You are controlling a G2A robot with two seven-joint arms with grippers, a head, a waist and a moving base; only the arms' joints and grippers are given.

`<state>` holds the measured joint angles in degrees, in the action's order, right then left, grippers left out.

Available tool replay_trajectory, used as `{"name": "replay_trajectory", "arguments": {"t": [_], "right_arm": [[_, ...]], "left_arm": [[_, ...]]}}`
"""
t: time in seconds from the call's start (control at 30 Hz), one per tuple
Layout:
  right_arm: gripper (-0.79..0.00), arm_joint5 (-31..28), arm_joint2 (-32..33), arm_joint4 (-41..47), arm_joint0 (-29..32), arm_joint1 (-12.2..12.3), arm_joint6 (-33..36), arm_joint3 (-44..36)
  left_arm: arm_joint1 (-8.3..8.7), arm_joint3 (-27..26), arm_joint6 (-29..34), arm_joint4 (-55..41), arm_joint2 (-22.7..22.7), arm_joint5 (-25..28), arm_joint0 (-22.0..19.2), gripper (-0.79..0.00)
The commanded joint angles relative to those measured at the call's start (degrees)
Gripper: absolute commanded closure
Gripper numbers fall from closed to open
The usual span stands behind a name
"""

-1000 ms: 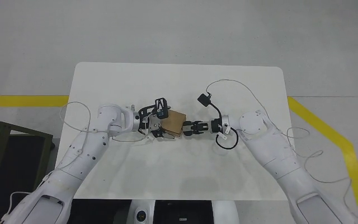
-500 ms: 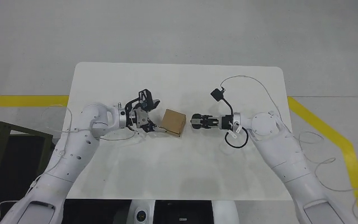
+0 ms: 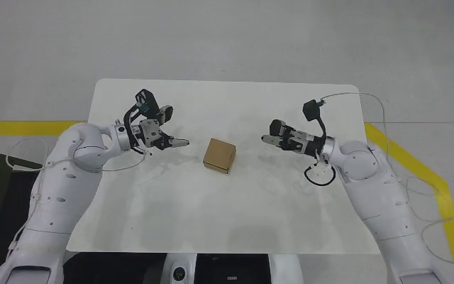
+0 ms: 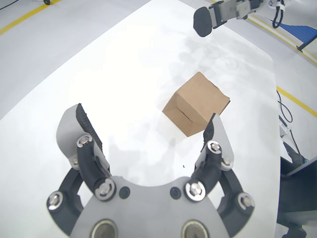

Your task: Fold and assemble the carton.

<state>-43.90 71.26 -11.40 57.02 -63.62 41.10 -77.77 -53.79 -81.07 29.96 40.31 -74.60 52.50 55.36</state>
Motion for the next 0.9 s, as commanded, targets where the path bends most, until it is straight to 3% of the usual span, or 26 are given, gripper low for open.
{"name": "replay_trajectory", "arguments": {"t": [0.0, 0.23, 0.47, 0.87], "right_arm": [[-0.785, -2.48, 1.68, -3.60, 0.99, 0.27, -3.68, -0.66], [-0.785, -5.23, 6.23, -20.99, 2.34, 0.84, -15.17, -4.18], [-0.785, 1.07, 9.93, -40.28, 3.85, 1.56, -22.29, -11.09], [-0.785, 5.78, 14.45, -51.04, 6.48, 2.35, -30.46, -15.52]], "left_arm": [[0.30, 0.29, 1.62, -1.37, -0.92, -0.92, -0.38, -0.785], [1.10, 1.07, 5.69, -5.04, -3.25, -4.22, -1.70, -0.785], [1.77, 2.06, 7.82, -5.41, -4.67, -4.90, -3.37, -0.785], [2.16, 4.60, 7.26, -5.50, -4.98, -5.07, -6.72, -0.785]]}}
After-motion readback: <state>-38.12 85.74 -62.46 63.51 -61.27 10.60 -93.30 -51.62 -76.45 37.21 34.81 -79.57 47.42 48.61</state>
